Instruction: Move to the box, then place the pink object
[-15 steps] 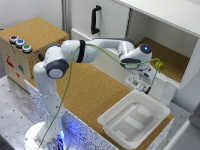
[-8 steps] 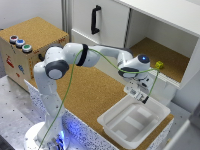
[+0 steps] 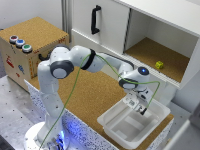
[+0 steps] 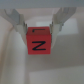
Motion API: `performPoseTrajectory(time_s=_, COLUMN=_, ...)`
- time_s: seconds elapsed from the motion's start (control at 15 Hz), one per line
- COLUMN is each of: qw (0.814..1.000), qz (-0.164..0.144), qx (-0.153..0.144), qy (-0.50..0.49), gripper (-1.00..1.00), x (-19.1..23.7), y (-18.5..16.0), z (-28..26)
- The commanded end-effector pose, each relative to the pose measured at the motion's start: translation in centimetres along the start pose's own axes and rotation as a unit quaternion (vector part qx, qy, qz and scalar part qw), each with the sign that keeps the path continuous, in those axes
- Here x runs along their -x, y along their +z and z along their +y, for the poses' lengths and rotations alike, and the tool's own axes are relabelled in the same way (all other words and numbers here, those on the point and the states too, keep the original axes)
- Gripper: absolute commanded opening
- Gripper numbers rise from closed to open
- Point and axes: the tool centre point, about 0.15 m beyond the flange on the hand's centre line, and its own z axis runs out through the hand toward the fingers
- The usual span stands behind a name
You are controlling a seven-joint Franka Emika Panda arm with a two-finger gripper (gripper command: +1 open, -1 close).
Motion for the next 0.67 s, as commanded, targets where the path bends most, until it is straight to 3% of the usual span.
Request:
performPoseTrajectory(time_s=0.0, qw=1.000, qz=-0.016, qx=0.005, qy=-0.019, gripper=1.00, x=-1.3, y=-2.1, z=-0.2)
performPoseTrajectory(time_s=0.27, qw=0.999, qz=0.034, qx=-0.007, qy=-0.009, gripper=1.00, x=0.5, y=-7.7, z=-1.5)
performPoseTrajectory(time_s=0.6, qw=0.994, qz=0.103, qx=-0.018, qy=-0.037, gripper=1.00, x=-2.1, y=-17.4, z=-5.2)
